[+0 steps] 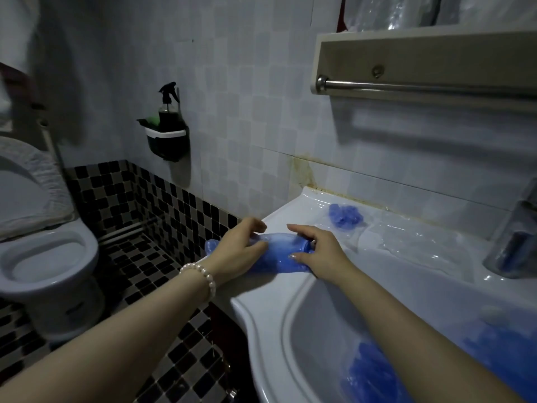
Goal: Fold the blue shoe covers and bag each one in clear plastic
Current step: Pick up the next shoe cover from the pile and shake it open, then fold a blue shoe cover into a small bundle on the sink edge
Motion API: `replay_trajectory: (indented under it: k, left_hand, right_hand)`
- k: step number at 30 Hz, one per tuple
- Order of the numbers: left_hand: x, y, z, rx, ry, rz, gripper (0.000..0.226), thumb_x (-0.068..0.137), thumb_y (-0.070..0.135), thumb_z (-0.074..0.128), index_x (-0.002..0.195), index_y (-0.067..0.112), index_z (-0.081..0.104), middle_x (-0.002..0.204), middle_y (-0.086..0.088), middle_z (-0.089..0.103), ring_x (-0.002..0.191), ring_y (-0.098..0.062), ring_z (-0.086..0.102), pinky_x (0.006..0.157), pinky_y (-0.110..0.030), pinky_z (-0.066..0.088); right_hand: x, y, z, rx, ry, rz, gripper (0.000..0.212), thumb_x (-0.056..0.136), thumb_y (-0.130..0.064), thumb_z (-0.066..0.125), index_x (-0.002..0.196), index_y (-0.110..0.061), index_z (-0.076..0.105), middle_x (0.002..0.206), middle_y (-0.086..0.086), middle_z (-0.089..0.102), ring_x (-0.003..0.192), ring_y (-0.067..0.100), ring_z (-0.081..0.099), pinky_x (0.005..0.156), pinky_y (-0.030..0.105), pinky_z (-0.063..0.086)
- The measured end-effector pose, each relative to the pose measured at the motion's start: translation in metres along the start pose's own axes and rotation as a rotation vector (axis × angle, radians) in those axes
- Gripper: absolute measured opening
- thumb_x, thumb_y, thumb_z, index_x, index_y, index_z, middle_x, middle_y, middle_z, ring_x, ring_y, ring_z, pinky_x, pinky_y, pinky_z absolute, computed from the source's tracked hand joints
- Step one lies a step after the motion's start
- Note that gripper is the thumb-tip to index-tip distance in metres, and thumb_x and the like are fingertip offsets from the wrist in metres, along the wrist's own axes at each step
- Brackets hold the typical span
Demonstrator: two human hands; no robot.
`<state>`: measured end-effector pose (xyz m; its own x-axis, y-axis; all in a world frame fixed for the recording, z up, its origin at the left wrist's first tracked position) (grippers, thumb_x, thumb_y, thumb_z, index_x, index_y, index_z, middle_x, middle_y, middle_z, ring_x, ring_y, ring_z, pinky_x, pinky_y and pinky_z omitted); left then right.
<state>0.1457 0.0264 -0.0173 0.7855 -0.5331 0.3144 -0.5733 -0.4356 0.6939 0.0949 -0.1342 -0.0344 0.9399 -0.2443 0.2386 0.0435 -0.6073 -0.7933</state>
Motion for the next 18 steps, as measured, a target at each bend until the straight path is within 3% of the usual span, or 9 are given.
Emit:
replay_trajectory:
  k: [2, 4, 7, 9, 12, 16, 18]
  left_hand:
    - [0.001, -0.001, 0.001, 0.027, -0.016, 0.003, 0.044, 0.083, 0.022, 0.070, 0.123, 0.013, 0.054, 0.111, 0.005, 0.059, 0.103, -0.012, 0.056, 0.094, -0.025, 0.043]
    - [0.002, 0.000, 0.002, 0.082, -0.017, 0.035, 0.045, 0.079, 0.015, 0.073, 0.121, 0.012, 0.058, 0.103, 0.004, 0.061, 0.098, -0.014, 0.059, 0.090, -0.020, 0.042]
    - [-0.002, 0.008, -0.003, 0.150, 0.056, 0.129, 0.028, 0.075, -0.002, 0.067, 0.100, 0.011, 0.068, 0.089, 0.002, 0.063, 0.085, -0.016, 0.060, 0.080, -0.023, 0.046]
    - [-0.005, 0.018, -0.003, 0.260, 0.087, 0.276, 0.024, 0.069, -0.008, 0.062, 0.082, 0.011, 0.069, 0.081, -0.001, 0.062, 0.075, -0.021, 0.060, 0.068, -0.033, 0.050]
    - [-0.009, 0.024, 0.004, 0.381, 0.029, 0.456, 0.025, 0.054, -0.004, 0.049, 0.063, 0.013, 0.065, 0.070, -0.003, 0.062, 0.061, -0.026, 0.059, 0.054, -0.031, 0.048]
    - [-0.011, 0.027, 0.006, 0.424, -0.009, 0.520, 0.023, 0.050, -0.002, 0.051, 0.052, 0.015, 0.066, 0.062, 0.003, 0.064, 0.057, -0.021, 0.058, 0.051, -0.024, 0.048]
    - [-0.012, 0.026, 0.006, 0.416, -0.013, 0.519, 0.023, 0.049, -0.002, 0.053, 0.052, 0.016, 0.067, 0.061, 0.005, 0.064, 0.057, -0.018, 0.058, 0.049, -0.020, 0.045]
  right_hand:
    - [0.001, 0.000, 0.000, -0.033, 0.001, 0.001, 0.055, 0.076, -0.001, 0.073, 0.124, -0.023, 0.060, 0.119, 0.000, 0.056, 0.107, 0.018, 0.053, 0.098, 0.026, 0.045]
    - [0.002, -0.002, 0.000, -0.039, 0.013, -0.013, 0.047, 0.074, 0.003, 0.072, 0.115, -0.019, 0.067, 0.108, -0.001, 0.056, 0.097, 0.016, 0.053, 0.086, 0.012, 0.045]
    - [-0.002, -0.006, -0.003, 0.013, 0.076, -0.015, 0.032, 0.071, 0.013, 0.069, 0.092, -0.011, 0.072, 0.092, -0.004, 0.058, 0.081, 0.009, 0.054, 0.067, 0.002, 0.043]
    - [-0.005, -0.007, -0.004, 0.073, 0.105, -0.002, 0.030, 0.070, 0.018, 0.065, 0.074, -0.011, 0.068, 0.082, -0.006, 0.059, 0.074, 0.007, 0.055, 0.065, 0.003, 0.044]
    - [-0.008, -0.006, -0.006, 0.096, 0.143, -0.014, 0.039, 0.068, 0.022, 0.063, 0.055, -0.015, 0.063, 0.074, -0.004, 0.058, 0.071, 0.013, 0.056, 0.065, 0.007, 0.046]
    - [-0.010, -0.006, -0.009, 0.107, 0.099, -0.050, 0.022, 0.069, 0.022, 0.063, 0.068, 0.002, 0.072, 0.073, -0.004, 0.059, 0.069, 0.008, 0.056, 0.068, 0.008, 0.046]
    - [-0.010, -0.004, -0.012, 0.091, 0.032, -0.030, 0.020, 0.074, 0.017, 0.064, 0.077, 0.000, 0.074, 0.076, -0.006, 0.063, 0.072, 0.007, 0.059, 0.070, 0.010, 0.047]
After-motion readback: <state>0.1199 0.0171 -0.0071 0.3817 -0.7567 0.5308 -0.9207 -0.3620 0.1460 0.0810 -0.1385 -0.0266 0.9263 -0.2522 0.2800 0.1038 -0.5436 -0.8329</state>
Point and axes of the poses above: each hand's wrist, its own x-axis towards the middle knuckle, its own z-axis out of the palm, y = z × x, the point moved 7 cm from there along x, towards the middle knuckle
